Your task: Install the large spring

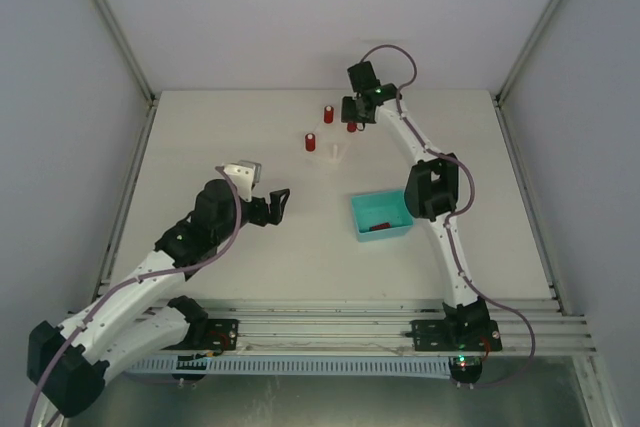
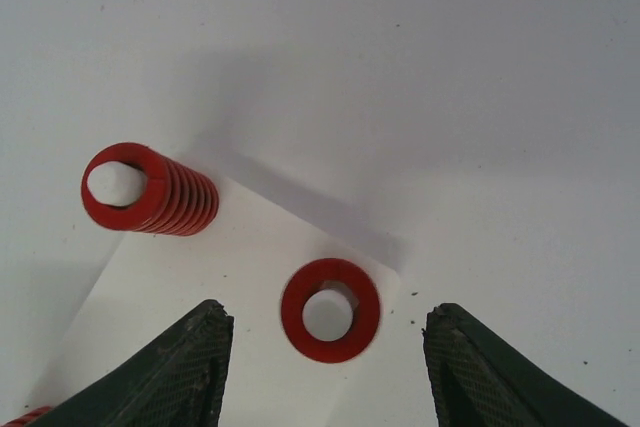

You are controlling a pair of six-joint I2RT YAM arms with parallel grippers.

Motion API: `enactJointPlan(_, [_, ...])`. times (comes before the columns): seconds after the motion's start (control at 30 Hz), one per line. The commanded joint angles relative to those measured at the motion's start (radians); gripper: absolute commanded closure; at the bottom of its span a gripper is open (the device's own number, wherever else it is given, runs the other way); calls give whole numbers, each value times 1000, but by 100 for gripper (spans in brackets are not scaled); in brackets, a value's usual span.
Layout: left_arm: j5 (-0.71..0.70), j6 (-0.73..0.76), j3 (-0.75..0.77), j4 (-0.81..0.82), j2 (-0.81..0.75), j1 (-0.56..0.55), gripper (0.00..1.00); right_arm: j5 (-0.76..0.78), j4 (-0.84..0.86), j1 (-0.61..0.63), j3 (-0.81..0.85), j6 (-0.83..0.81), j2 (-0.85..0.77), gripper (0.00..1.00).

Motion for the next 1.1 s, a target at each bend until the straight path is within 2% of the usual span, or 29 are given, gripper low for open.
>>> enactJointPlan(0.0, [-13, 17, 46, 10, 13, 7, 1, -24, 1, -25, 38, 4, -53, 43])
enactJointPlan(0.13, [-25, 32, 50, 23, 31, 12, 1, -59, -76, -27, 25, 0, -125, 39])
enactJointPlan(0.23, [-66, 40, 53, 29, 52, 14, 1, -101, -157, -27, -50, 2, -219, 36])
enactJointPlan(0.43, [-195, -17, 71, 25, 100, 22, 1, -150, -285, -27, -296, -6, -462, 36])
enactJointPlan(0.57, [-194, -102, 54, 66, 123, 31, 1, -206, -385, -27, -483, -40, -622, 39])
enactJointPlan(0.63, [-151, -134, 31, 131, 134, 38, 1, -257, -400, -26, -610, -84, -715, 43])
enactJointPlan(0.7, [-45, -122, 9, 223, 150, 42, 2, -288, -410, -24, -715, -100, -796, 44])
enactJointPlan(0.87, [144, -111, 23, 362, 295, 42, 18, -307, -437, -14, -938, -69, -926, 47])
enactJointPlan(1.0, [281, -111, 120, 380, 467, 38, 30, -250, -406, -9, -1067, -46, -992, 47])
enactJointPlan(1.07, [336, -111, 166, 379, 559, 26, 38, -245, -384, -7, -1098, -66, -1001, 50])
